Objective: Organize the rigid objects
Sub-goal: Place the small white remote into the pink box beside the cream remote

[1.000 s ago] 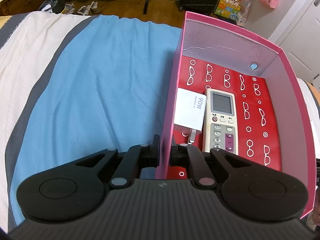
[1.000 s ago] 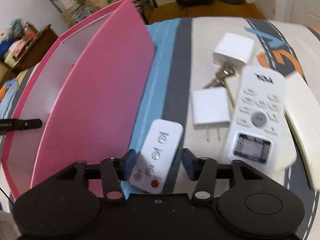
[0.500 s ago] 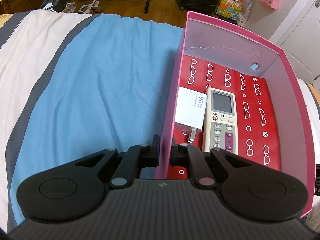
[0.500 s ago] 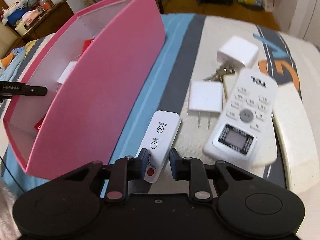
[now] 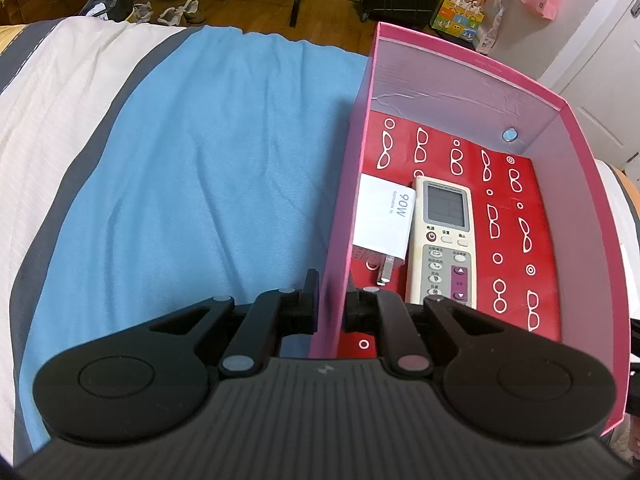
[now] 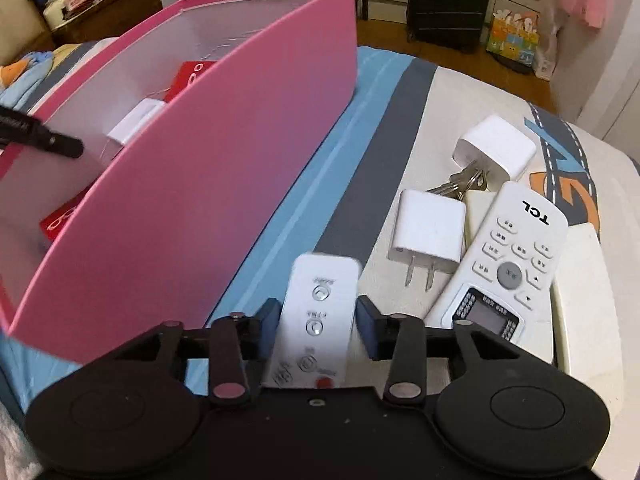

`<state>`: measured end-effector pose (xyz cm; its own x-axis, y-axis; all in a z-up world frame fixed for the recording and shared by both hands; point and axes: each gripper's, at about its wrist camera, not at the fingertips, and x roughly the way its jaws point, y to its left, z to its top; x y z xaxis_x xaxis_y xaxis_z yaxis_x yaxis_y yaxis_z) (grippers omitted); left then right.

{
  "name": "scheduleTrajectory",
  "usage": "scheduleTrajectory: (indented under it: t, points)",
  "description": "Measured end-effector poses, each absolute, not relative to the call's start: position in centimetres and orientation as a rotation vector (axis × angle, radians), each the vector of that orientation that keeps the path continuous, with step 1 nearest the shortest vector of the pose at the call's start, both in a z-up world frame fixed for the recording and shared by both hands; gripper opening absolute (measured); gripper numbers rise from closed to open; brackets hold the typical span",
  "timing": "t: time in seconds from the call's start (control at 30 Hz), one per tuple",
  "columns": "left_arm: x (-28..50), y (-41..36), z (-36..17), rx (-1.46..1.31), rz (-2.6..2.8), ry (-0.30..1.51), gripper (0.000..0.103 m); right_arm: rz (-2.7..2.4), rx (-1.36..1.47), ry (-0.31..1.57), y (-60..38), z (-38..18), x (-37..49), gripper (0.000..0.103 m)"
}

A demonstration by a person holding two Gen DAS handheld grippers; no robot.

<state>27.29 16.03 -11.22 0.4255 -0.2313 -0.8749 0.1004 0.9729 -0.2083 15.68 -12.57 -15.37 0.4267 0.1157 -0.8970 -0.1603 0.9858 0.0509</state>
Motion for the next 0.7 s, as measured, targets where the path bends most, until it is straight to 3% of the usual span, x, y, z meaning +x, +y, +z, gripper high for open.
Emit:
scheduleTrajectory:
  t: [0.2,0.37,0.7]
  points:
    - [27.3,16.2,-11.2,-0.134,-0.208,1.112,0.010,0.180,-0.049,1.144,-12.9,-15.9,16.4,0.050]
    - [27.3,16.2,-11.2,-0.134,-0.205,1.112,0.010,0.161,-0.048,1.097,-12.5,-14.7,15.1,0.045]
    - [27.2,16.1,-11.2,-0.133,-0.206,1.116,0.008,0.105,0.033,0.838,-13.9,-7.7,11.1,0.045]
